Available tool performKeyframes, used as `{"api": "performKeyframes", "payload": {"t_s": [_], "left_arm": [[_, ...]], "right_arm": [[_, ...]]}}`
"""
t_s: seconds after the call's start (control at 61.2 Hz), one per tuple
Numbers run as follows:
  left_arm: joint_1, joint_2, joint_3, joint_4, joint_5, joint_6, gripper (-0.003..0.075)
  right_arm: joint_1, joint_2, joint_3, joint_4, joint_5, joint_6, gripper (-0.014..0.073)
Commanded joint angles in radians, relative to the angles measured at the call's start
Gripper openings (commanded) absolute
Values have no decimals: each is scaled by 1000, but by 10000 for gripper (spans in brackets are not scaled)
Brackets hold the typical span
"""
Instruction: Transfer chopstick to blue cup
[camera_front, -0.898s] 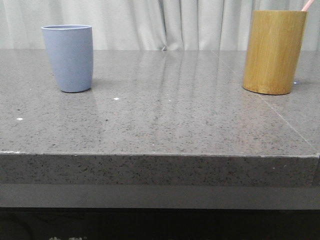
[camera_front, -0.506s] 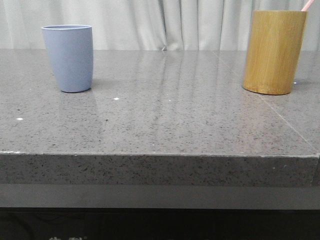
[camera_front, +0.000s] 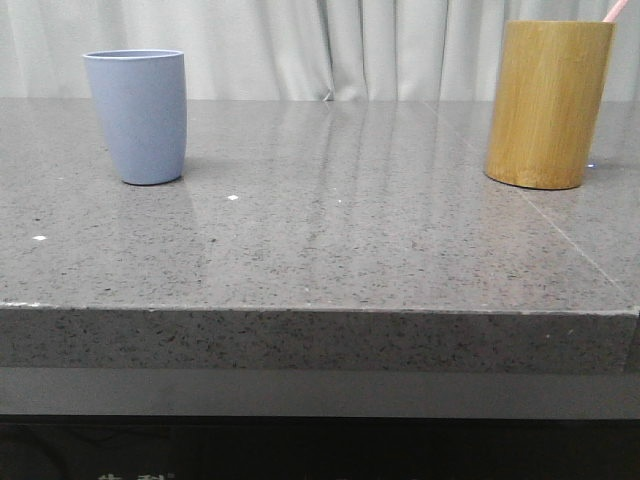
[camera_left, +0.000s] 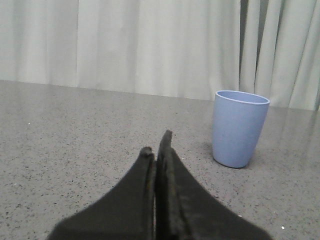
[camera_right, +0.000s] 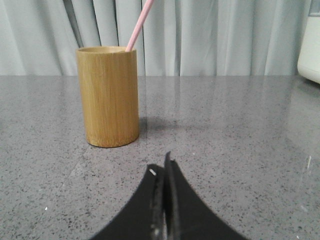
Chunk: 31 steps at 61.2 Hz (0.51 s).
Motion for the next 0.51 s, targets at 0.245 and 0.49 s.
{"api": "performKeyframes", "payload": {"t_s": [0.245, 0.49], "left_arm": [[3, 32, -240, -18, 71, -8, -19], [3, 235, -571, -18, 360, -8, -19]], "right_arm": [[-5, -13, -208, 2, 95, -1, -67], [-5, 124, -526, 2, 354, -1, -67]]}}
